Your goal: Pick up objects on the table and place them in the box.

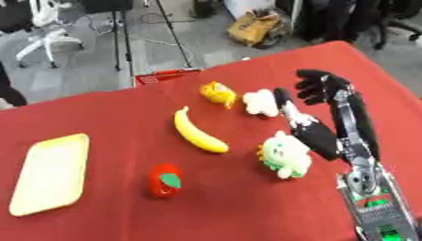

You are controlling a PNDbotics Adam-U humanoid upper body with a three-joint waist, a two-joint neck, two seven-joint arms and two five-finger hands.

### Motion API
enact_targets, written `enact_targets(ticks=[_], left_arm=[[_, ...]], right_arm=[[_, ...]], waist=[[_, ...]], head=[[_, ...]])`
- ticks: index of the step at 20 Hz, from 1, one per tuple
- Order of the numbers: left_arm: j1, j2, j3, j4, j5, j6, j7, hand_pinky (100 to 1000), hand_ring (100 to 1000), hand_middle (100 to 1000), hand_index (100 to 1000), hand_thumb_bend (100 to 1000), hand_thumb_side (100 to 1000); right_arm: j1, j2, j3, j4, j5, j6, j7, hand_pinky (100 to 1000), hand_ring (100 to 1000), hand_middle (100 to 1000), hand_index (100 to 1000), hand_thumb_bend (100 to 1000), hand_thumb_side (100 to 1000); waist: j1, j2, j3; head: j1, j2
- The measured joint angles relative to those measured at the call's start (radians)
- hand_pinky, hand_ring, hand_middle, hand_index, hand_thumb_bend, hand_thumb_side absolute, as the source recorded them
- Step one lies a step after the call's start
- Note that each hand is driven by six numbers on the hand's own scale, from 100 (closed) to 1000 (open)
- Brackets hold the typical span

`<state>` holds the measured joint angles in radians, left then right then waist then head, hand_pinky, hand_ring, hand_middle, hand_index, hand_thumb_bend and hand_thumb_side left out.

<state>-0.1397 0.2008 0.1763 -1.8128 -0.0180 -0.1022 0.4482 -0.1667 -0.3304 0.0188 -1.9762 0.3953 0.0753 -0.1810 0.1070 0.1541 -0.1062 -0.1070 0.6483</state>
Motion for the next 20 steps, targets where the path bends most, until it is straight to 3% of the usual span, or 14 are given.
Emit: enact_targets(ticks=[4,10,20], left_arm=[[0.000,0.000,0.000,0.000,-0.001,0.001,-0.002,612,713,720,783,629,1000],[0.000,0.000,0.000,0.000,-0.005,0.003,-0.004,612,714,719,784,631,1000],[0.004,0.000,0.000,0.000,-0.009,0.008,-0.010,612,715,719,784,632,1000]], right_arm=[[0.009,-0.001,0.000,0.003,0.012,0.005,0.016,629,651,640,812,554,593],[0.029,-0.040,0.004,0.081,0.067,0.033,0.128,676,725,711,847,610,539],[0.011,-0.107,0.006,0.241,0.271,0.081,0.317,762,818,798,875,650,480]], waist=[[0.000,0.000,0.002],[0.000,0.000,0.004],[0.000,0.000,0.006]], head=[[-0.001,-0.003],[-0.002,-0.006],[-0.003,-0.006]])
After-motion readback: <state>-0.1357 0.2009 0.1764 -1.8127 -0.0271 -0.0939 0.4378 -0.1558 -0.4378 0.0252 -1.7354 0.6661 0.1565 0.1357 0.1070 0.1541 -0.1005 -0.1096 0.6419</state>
